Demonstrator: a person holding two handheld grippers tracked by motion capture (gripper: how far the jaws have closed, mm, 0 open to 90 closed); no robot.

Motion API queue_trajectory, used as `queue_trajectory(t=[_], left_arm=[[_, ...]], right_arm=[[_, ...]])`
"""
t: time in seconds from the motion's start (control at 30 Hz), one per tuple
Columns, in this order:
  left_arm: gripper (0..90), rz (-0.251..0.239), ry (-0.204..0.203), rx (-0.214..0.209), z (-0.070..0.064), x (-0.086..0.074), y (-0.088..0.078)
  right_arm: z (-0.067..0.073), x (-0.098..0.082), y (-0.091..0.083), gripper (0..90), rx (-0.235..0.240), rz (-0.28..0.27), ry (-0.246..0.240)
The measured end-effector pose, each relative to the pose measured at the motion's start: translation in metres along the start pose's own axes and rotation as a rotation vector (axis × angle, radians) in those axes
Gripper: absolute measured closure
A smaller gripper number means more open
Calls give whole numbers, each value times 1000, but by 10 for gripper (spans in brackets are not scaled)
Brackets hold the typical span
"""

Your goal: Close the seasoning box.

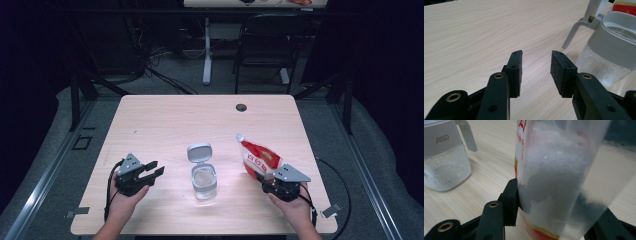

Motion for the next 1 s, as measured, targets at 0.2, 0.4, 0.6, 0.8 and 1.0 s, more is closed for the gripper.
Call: queue_trajectory(t=[0.2,0.4,0.6,0.8,1.0], left_arm=[[593,-7,2,6,-1,0,-1],[586,-9,6,13,-2,1,-2],[586,-10,6,12,-3,0,-1],[582,-8,18,6,-6,1,0],[583,-9,13,6,-6,0,0]], right_arm=[[6,6,-6,527,-20,-8,-52],[10,12,-10,528,-34,-8,-97],[15,16,-15,529,-58,-3,-174],[20,20,-20,529,-78,-11,-235],[20,20,-22,529,-100,-4,-267]])
Point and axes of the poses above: each handheld gripper's, and its own axes: y roughly forward along the jaws, x roughly out of its top, z roughly to its left, the point moved 2 cm from there along y, roughly forward along the jaws, and after that the axes turned 3 degrees about y, right-handed, at the moved point
